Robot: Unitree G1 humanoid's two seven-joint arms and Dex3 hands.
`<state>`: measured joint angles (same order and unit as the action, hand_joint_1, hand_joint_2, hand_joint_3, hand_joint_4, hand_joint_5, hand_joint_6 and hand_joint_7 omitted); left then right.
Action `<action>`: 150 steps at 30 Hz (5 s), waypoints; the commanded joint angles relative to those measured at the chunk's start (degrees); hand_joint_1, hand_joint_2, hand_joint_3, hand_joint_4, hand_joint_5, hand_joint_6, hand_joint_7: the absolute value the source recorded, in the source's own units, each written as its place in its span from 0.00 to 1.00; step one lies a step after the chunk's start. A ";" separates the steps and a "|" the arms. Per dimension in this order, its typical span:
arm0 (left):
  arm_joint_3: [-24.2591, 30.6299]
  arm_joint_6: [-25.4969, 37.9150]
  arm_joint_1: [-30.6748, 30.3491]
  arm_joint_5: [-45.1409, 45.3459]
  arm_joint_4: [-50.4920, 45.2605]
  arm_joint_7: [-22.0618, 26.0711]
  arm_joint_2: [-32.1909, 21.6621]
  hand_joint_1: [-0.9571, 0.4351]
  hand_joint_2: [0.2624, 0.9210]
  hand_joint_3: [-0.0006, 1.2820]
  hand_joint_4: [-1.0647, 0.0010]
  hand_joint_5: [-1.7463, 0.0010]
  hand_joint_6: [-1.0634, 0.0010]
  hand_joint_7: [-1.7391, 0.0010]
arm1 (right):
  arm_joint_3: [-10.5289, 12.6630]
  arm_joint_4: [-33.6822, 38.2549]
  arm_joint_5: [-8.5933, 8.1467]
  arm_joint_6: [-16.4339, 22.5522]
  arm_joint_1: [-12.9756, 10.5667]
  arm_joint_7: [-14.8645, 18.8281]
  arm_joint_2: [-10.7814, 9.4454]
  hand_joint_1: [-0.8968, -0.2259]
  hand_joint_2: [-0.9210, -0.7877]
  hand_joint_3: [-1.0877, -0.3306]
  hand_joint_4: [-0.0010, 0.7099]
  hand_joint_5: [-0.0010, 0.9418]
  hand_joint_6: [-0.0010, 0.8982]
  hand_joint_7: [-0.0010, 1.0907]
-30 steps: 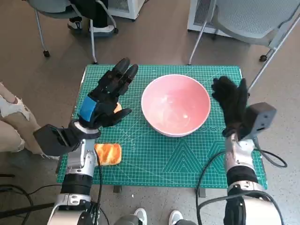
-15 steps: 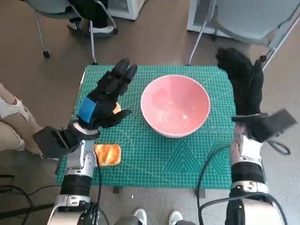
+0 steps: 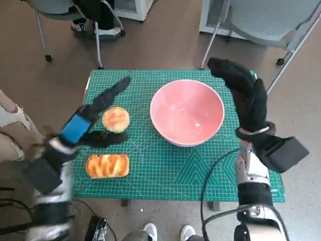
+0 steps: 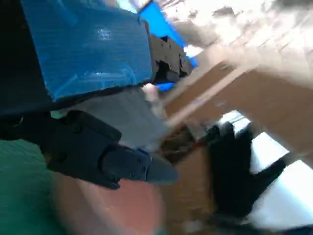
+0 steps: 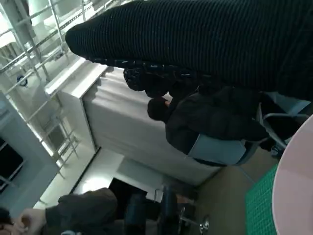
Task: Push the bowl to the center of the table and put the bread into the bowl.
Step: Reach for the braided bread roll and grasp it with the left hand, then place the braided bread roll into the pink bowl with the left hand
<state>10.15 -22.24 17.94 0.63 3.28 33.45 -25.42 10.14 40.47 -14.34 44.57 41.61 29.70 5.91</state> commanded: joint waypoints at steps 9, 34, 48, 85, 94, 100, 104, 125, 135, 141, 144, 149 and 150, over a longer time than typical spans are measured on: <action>-0.82 36.96 -11.53 23.77 -30.20 -0.72 -4.40 0.42 0.68 0.00 0.73 0.97 0.57 0.94 | -0.92 0.68 -0.27 -2.08 -1.27 -0.96 -1.49 0.37 0.00 0.42 0.24 0.01 0.21 0.14; -14.27 48.45 -9.40 34.31 -24.54 -1.07 -5.82 0.41 0.68 0.00 0.70 1.00 0.56 0.96 | -1.42 1.63 -0.52 -1.68 -0.59 -0.82 -1.83 0.37 0.00 0.41 0.26 0.01 0.19 0.16; -18.89 49.60 -6.90 34.32 -17.56 -0.16 -7.07 0.39 0.68 0.00 0.72 1.00 0.56 0.98 | -1.27 2.41 -0.84 -1.41 -0.77 -0.57 -1.77 0.36 0.00 0.42 0.26 0.01 0.18 0.18; -26.29 51.80 -3.37 34.42 -2.61 0.28 -7.38 0.45 0.65 0.00 0.78 1.00 0.60 1.00 | -1.54 2.31 -2.69 -2.42 -1.06 0.71 -2.32 0.36 0.00 0.40 0.26 0.01 0.15 0.23; -27.23 51.40 -3.12 35.03 0.38 -3.21 -6.98 0.71 0.54 0.28 0.40 0.55 0.37 0.70 | -1.42 1.85 -3.05 -2.58 -1.43 1.02 -2.40 0.36 0.00 0.40 0.26 0.00 0.15 0.24; -25.90 50.57 -6.31 34.97 -5.34 -6.04 -7.51 0.69 0.32 0.60 0.29 0.27 0.31 0.38 | -1.46 1.42 -3.59 -2.90 -1.63 1.20 -2.31 0.37 0.00 0.40 0.26 0.00 0.14 0.25; -24.60 48.76 -8.66 34.19 -9.12 -7.38 -8.06 0.69 0.36 0.58 0.29 0.25 0.30 0.38 | -1.50 0.95 -3.60 -3.08 -1.76 1.07 -2.33 0.39 0.00 0.39 0.26 0.00 0.13 0.26; -18.81 42.24 -12.99 27.62 -18.19 -5.37 -9.73 0.69 0.60 0.36 0.29 0.30 0.29 0.41 | -1.39 2.69 -3.35 -2.73 -1.18 0.85 -3.04 0.39 0.00 0.39 0.26 0.00 0.11 0.29; -16.59 39.24 -11.16 25.13 -20.43 -5.62 -10.11 0.69 0.59 0.38 0.28 0.27 0.29 0.45 | -1.36 3.45 -3.37 -2.35 -0.85 1.02 -3.21 0.39 0.00 0.39 0.26 0.00 0.10 0.30; -15.13 36.60 -7.78 24.46 -20.80 -7.25 -9.60 0.69 0.58 0.38 0.28 0.26 0.28 0.46 | -1.28 3.65 -3.72 -2.48 -0.57 1.33 -3.30 0.39 0.00 0.39 0.27 0.00 0.10 0.31; -14.89 35.83 -6.28 24.59 -20.66 -7.99 -9.28 0.69 0.58 0.38 0.27 0.27 0.29 0.45 | -1.25 3.60 -3.79 -2.54 -0.53 1.42 -3.32 0.39 0.00 0.39 0.27 0.00 0.10 0.31; -14.96 34.79 -2.06 25.62 -20.81 -10.60 -8.05 0.69 0.63 0.33 0.25 0.33 0.32 0.41 | -1.18 3.66 -3.85 -2.42 -0.48 1.55 -3.35 0.39 0.00 0.39 0.27 0.00 0.09 0.32; -15.02 34.64 -1.45 25.78 -20.82 -11.04 -7.82 0.69 0.67 0.30 0.24 0.34 0.33 0.41 | -1.15 3.76 -3.88 -2.39 -0.44 1.60 -3.35 0.39 0.00 0.39 0.27 0.00 0.09 0.32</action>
<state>-5.13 13.63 13.99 26.02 -16.64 24.01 -34.16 8.75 43.21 -17.86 42.63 41.58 30.78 2.98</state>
